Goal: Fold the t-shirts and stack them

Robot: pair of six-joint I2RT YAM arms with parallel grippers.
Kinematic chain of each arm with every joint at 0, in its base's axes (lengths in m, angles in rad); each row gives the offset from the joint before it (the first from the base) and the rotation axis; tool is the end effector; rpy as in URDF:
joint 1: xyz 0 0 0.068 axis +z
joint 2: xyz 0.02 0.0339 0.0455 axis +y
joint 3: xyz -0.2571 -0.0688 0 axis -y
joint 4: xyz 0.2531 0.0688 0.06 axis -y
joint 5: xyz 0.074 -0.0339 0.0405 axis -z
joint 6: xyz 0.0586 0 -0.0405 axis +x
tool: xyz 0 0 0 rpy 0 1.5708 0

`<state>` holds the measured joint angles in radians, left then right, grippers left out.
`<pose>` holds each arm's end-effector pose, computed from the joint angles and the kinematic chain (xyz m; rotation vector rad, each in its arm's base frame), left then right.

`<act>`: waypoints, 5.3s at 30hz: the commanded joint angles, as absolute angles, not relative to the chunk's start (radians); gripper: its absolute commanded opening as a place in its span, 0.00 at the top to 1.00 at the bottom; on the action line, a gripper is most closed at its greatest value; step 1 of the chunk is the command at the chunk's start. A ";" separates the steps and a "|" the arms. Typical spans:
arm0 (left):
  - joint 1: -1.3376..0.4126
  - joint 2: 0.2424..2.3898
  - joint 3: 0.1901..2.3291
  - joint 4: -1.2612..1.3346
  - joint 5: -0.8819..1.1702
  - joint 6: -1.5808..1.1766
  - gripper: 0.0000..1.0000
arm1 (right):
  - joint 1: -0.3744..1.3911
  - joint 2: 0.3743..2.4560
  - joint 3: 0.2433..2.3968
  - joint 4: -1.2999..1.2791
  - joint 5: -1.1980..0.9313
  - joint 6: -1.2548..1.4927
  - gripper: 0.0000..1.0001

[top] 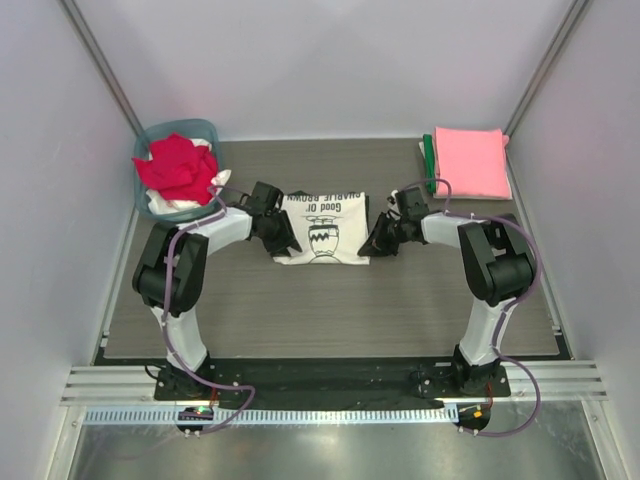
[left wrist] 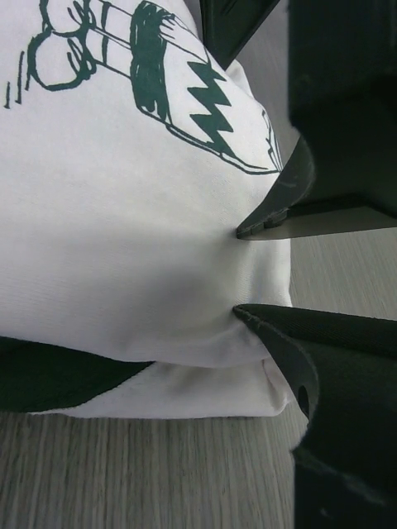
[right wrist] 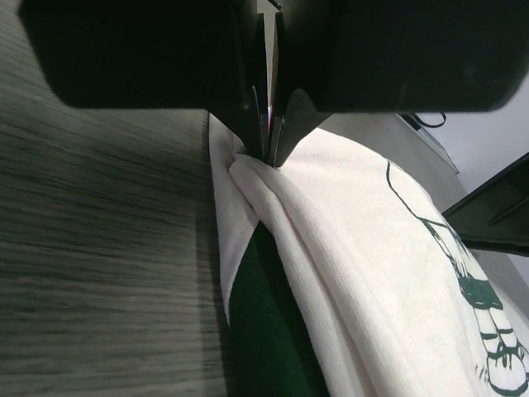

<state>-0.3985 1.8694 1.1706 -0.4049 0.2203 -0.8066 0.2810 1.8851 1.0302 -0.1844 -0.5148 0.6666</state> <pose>0.3518 -0.1620 0.1252 -0.4972 2.7679 -0.6352 0.3515 0.1315 0.0987 0.3319 2.7231 0.9807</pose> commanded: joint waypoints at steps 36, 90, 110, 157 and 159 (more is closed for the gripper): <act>-0.394 1.077 1.071 -0.925 -0.221 -0.538 0.52 | 0.244 1.669 1.265 -0.434 -0.321 0.503 0.00; -0.393 0.764 0.893 -0.876 -0.371 -0.571 0.55 | 0.086 1.790 1.727 -0.588 -0.164 0.095 0.99; -0.393 0.776 0.891 -0.877 -0.368 -0.569 0.56 | -0.057 1.789 2.126 -0.704 -0.164 0.018 0.99; -0.385 0.844 0.894 -0.879 -0.365 -0.571 0.59 | -0.248 2.213 2.545 -0.608 -0.115 -0.032 0.99; -0.387 0.844 0.894 -0.880 -0.365 -0.572 0.59 | -0.255 2.230 2.542 -0.563 -0.110 -0.028 0.99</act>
